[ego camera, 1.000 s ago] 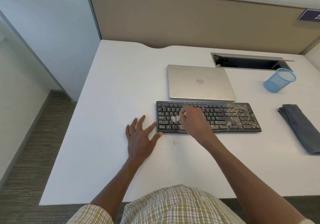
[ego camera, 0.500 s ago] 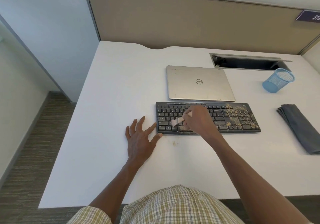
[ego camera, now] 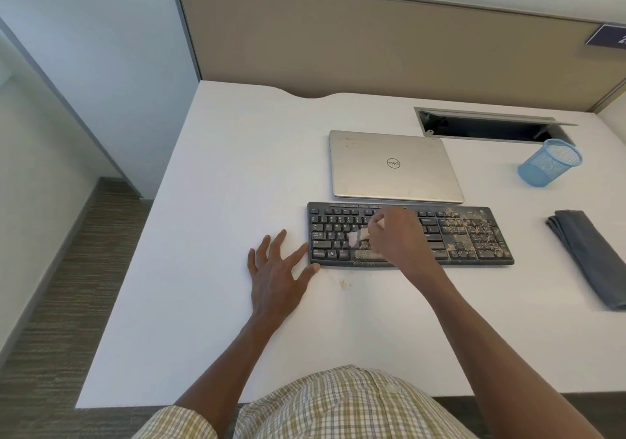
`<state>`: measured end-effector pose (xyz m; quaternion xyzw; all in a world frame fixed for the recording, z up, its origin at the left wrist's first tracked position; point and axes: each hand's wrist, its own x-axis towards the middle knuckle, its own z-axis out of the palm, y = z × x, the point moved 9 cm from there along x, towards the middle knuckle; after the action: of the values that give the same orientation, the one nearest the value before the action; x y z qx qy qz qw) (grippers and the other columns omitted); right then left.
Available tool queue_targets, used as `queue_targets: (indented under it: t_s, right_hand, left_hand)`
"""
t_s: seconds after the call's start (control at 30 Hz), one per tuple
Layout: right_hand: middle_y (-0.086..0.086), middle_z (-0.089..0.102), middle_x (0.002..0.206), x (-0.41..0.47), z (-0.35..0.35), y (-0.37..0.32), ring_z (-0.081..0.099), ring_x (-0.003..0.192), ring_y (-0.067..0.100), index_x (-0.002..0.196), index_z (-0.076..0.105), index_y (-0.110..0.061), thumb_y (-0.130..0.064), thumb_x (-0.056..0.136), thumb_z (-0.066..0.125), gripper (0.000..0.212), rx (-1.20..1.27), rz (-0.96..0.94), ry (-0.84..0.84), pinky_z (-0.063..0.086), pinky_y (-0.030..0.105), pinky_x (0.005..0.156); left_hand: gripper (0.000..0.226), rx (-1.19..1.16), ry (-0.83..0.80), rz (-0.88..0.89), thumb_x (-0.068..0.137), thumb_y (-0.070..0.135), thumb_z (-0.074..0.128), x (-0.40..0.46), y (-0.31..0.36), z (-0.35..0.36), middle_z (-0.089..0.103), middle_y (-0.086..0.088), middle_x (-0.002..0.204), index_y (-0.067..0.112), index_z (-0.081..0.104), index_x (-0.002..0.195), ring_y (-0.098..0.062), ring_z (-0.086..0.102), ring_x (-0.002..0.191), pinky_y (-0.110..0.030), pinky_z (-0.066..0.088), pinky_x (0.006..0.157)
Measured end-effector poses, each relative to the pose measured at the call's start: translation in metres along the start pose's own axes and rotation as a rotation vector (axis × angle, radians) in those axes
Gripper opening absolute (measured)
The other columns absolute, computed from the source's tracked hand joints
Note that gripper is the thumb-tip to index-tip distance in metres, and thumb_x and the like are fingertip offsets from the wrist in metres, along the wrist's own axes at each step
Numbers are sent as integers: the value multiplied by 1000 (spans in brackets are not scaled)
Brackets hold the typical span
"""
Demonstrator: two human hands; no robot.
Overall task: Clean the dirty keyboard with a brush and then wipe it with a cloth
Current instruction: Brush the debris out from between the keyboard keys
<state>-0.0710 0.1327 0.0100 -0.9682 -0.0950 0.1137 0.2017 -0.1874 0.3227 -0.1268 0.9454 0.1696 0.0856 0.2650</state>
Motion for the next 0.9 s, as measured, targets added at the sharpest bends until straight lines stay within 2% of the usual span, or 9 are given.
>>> queue_targets:
  t_s: [0.3,0.37,0.53,0.63,0.73,0.8,0.9]
  right_hand:
    - [6,72,66,0,3,-7,71,60,19,77,70,-7,-9,93,44,30,-58,-27,-9,60,34,58]
    - [8,73,67,-1,10,-7,70,58,18,77,71,-6,-9,93,44,31,-90,-36,-64,60,34,57]
    - [6,72,66,5,4,-8,71,63,21,77,72,-6,-9,93,45,31,-102,-47,-25,60,35,64]
    - [9,71,64,5,12,-8,71,60,22,74,71,-2,-10,93,45,33,-120,-57,-97,61,35,62]
    - [10,73,68,7,5,-13,71,63,22,83,71,-1,-10,94,48,27,-72,-106,-60,61,34,67]
    - [8,74,76,4,4,-22,69,67,20,93,71,-6,-11,96,51,21,-38,-163,-44,58,31,71]
    - [7,73,86,-2,10,-26,61,68,17,97,71,-12,-12,96,51,20,-74,-204,-87,51,28,68]
  left_hand:
    - [56,5,-18,-5,90,76,43,0,0,1,30,2,164,48,59,136,-26,13,154,-51,6,124]
    - [57,6,-22,-9,90,76,43,0,0,1,30,2,164,48,59,136,-26,12,154,-51,6,124]
    - [57,1,-11,-7,89,75,43,0,1,-1,32,1,163,47,60,136,-27,15,154,-52,7,124]
    - [58,1,-18,-13,89,76,42,0,1,-1,31,2,164,47,60,136,-26,13,154,-52,7,124]
    - [57,5,-12,-10,89,76,43,0,0,1,31,2,163,47,60,136,-26,14,154,-52,7,124]
    - [56,2,-1,-4,90,76,44,0,1,0,32,1,163,48,61,135,-26,15,154,-52,8,124]
    - [55,0,-1,-6,90,75,45,0,0,0,32,2,163,48,60,135,-26,15,154,-51,7,124]
